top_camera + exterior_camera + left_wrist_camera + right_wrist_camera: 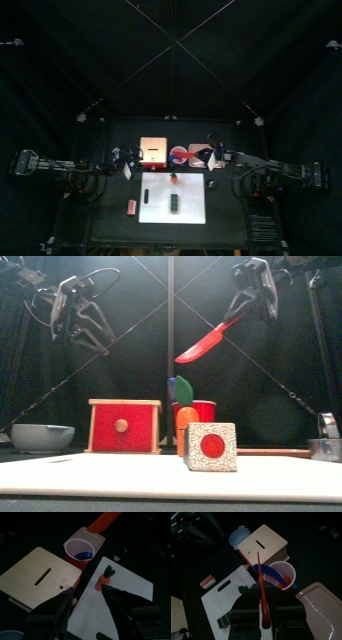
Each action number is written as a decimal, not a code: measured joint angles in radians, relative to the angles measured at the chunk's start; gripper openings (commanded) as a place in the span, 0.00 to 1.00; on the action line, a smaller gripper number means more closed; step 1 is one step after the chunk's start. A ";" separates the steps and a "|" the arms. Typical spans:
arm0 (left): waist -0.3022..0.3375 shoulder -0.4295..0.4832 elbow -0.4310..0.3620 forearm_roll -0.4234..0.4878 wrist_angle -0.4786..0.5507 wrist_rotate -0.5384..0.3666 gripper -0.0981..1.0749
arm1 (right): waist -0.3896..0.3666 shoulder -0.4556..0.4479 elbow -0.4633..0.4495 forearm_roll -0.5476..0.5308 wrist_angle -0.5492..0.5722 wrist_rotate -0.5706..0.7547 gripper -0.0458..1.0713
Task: Grab knife with other hand
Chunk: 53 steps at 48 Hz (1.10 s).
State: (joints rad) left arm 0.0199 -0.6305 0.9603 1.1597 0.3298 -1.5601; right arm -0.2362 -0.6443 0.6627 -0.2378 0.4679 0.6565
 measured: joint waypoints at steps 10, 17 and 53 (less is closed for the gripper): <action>0.000 0.000 0.000 -0.002 -0.014 0.000 0.81 | 0.000 -0.075 0.075 -0.003 -0.121 -0.006 0.39; -0.002 0.000 0.000 0.000 -0.014 -0.002 0.81 | 0.000 -0.103 0.110 -0.005 -0.156 -0.006 0.39; 0.014 0.000 0.000 0.003 -0.058 0.000 0.81 | 0.014 -0.107 0.166 -0.067 -0.186 -0.009 0.39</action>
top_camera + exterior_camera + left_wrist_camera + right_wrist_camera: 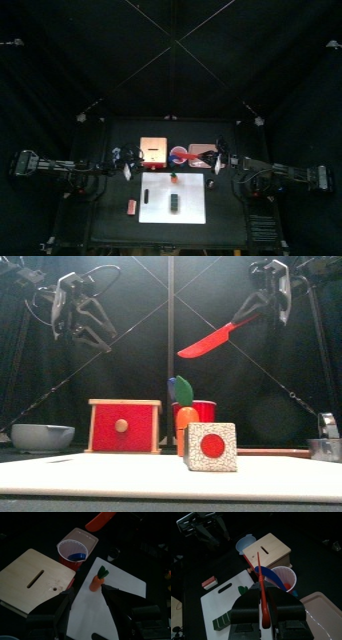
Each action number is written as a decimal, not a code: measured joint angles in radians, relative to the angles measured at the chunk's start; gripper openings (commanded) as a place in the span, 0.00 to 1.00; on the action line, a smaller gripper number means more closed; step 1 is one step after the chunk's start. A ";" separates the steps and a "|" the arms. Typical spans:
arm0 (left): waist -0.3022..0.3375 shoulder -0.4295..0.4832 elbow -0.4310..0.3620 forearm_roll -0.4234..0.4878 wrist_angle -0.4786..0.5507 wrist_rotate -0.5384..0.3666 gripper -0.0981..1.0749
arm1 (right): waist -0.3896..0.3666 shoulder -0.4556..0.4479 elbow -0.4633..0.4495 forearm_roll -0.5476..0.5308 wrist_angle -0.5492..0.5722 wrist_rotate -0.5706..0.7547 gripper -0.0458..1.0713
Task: Grab knife with other hand
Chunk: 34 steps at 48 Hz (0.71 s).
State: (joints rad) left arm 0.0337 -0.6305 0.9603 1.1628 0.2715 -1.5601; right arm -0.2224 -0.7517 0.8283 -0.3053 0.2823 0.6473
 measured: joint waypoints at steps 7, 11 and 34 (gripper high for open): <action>0.005 0.000 0.000 0.000 -0.002 -0.003 0.81 | 0.000 -0.008 0.002 -0.011 0.000 0.002 0.39; 0.005 0.000 0.000 0.000 0.000 0.000 0.81 | 0.000 -0.009 0.002 -0.011 0.000 0.003 0.39; 0.006 0.000 0.000 0.000 -0.025 -0.002 0.81 | 0.008 -0.017 0.021 0.002 -0.017 0.006 0.39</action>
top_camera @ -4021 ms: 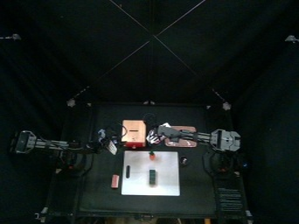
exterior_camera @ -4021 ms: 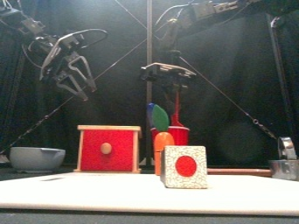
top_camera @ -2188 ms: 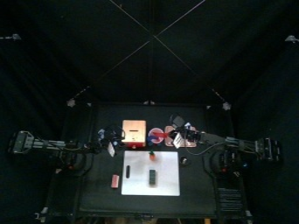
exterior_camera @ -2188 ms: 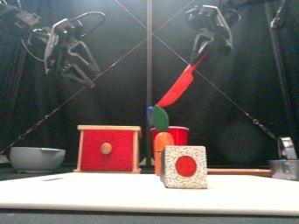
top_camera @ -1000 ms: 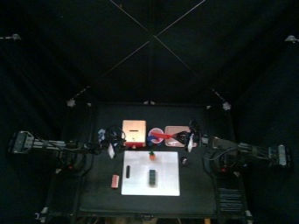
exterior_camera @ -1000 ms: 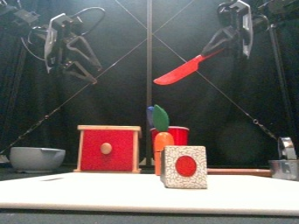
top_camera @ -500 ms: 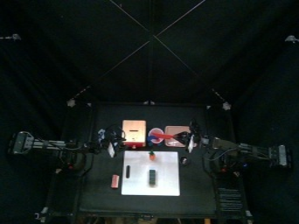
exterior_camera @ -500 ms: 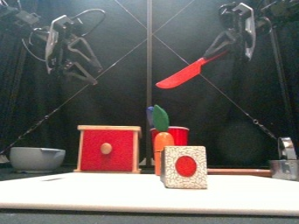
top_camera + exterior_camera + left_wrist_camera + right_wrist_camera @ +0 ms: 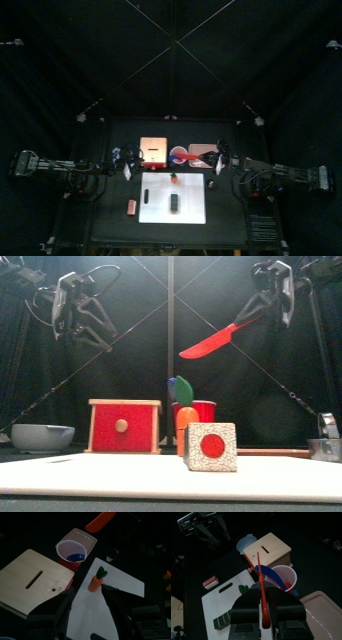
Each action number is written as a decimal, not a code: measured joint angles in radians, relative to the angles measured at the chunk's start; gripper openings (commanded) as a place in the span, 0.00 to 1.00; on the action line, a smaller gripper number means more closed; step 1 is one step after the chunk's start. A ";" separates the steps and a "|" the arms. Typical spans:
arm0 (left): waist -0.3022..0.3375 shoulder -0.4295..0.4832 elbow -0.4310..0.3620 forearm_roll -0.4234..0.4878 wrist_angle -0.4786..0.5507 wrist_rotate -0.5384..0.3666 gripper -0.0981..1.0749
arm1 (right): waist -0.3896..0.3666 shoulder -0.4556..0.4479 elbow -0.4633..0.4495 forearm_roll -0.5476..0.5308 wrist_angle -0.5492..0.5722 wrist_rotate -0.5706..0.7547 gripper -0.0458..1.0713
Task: Grab knife with other hand
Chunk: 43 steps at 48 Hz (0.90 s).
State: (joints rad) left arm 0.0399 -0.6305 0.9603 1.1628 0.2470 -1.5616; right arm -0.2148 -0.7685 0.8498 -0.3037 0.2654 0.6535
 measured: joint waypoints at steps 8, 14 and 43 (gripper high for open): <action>-0.002 0.000 0.002 0.026 -0.089 0.011 0.82 | 0.020 -0.003 0.012 -0.014 -0.035 -0.011 0.39; -0.005 0.021 0.002 0.075 -0.218 0.035 0.82 | 0.058 -0.003 0.057 -0.037 -0.107 -0.011 0.39; -0.074 0.322 -0.156 0.107 -0.337 0.043 0.96 | 0.272 0.127 0.152 -0.087 -0.314 0.000 0.38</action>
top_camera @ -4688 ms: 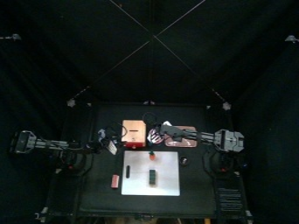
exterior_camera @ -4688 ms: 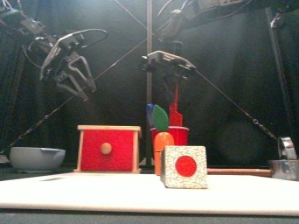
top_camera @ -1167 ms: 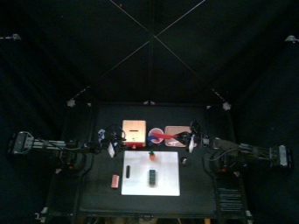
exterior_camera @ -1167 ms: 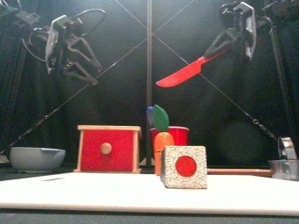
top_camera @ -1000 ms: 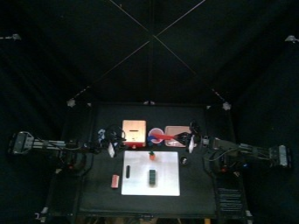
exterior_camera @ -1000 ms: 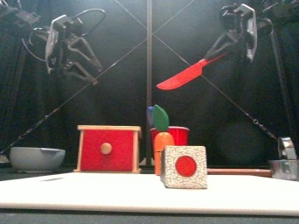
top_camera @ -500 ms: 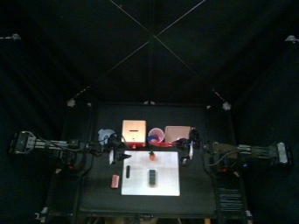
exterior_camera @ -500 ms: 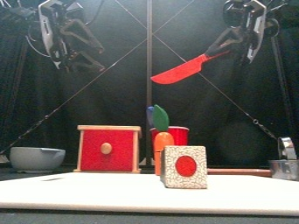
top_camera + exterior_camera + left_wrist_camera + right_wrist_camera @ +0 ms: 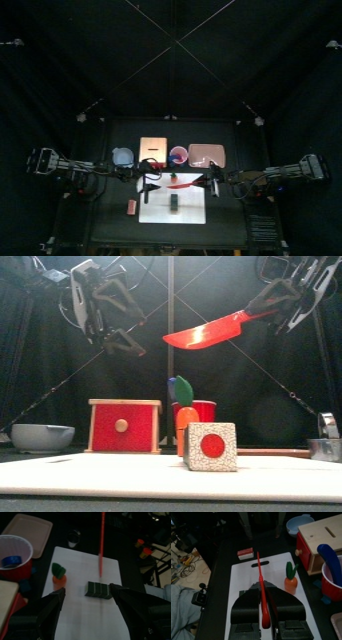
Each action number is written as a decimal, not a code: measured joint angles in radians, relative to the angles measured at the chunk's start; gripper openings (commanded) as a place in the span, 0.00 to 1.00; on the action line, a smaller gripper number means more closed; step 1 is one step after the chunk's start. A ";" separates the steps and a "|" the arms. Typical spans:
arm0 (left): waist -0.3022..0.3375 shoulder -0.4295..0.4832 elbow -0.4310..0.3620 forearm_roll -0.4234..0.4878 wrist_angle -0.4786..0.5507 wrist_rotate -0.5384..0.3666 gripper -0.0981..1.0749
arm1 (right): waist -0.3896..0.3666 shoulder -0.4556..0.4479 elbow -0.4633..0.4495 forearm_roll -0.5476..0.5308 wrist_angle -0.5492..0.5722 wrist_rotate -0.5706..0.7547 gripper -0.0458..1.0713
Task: Grab knife with other hand
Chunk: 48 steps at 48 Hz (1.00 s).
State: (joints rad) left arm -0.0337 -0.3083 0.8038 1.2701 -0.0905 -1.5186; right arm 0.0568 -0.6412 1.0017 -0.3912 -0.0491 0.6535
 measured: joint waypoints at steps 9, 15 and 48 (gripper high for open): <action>-0.035 0.052 -0.043 -0.005 -0.008 0.002 0.96 | -0.008 0.008 0.000 -0.003 0.002 -0.006 0.38; -0.035 0.106 -0.072 -0.008 0.005 -0.003 0.96 | -0.018 0.006 0.002 -0.008 -0.002 -0.006 0.38; -0.018 0.238 -0.166 -0.008 0.054 0.000 0.78 | -0.029 0.011 0.000 -0.011 -0.006 -0.006 0.38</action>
State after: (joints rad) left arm -0.0522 -0.0706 0.6381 1.2625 -0.0368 -1.5186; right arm 0.0276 -0.6305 1.0017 -0.4019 -0.0552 0.6473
